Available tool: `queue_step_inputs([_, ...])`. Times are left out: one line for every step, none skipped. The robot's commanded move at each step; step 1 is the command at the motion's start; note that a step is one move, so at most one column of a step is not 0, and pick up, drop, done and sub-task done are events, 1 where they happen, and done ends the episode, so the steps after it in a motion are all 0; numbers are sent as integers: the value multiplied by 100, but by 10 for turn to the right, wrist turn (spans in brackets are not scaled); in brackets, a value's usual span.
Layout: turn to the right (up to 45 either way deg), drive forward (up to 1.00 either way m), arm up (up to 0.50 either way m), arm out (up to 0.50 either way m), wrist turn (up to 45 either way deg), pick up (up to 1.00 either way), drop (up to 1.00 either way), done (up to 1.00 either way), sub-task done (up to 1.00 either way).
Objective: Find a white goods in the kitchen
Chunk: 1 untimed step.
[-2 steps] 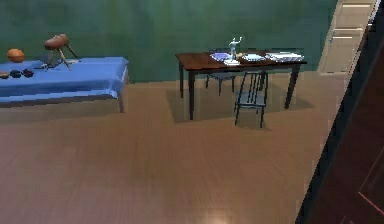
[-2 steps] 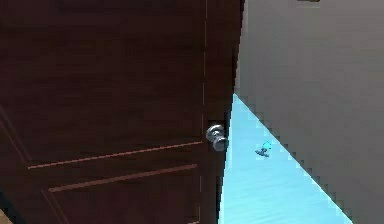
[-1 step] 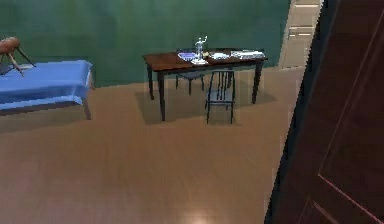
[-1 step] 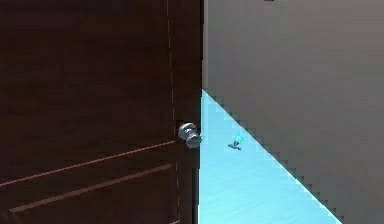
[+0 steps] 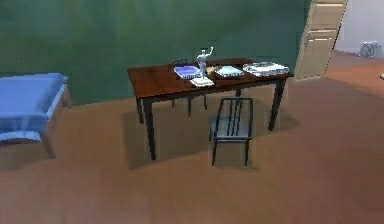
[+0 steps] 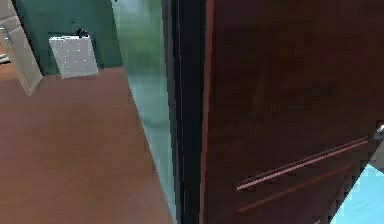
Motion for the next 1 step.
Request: queue_step_inputs([-30,0,0,0,0,0,0,0,0])
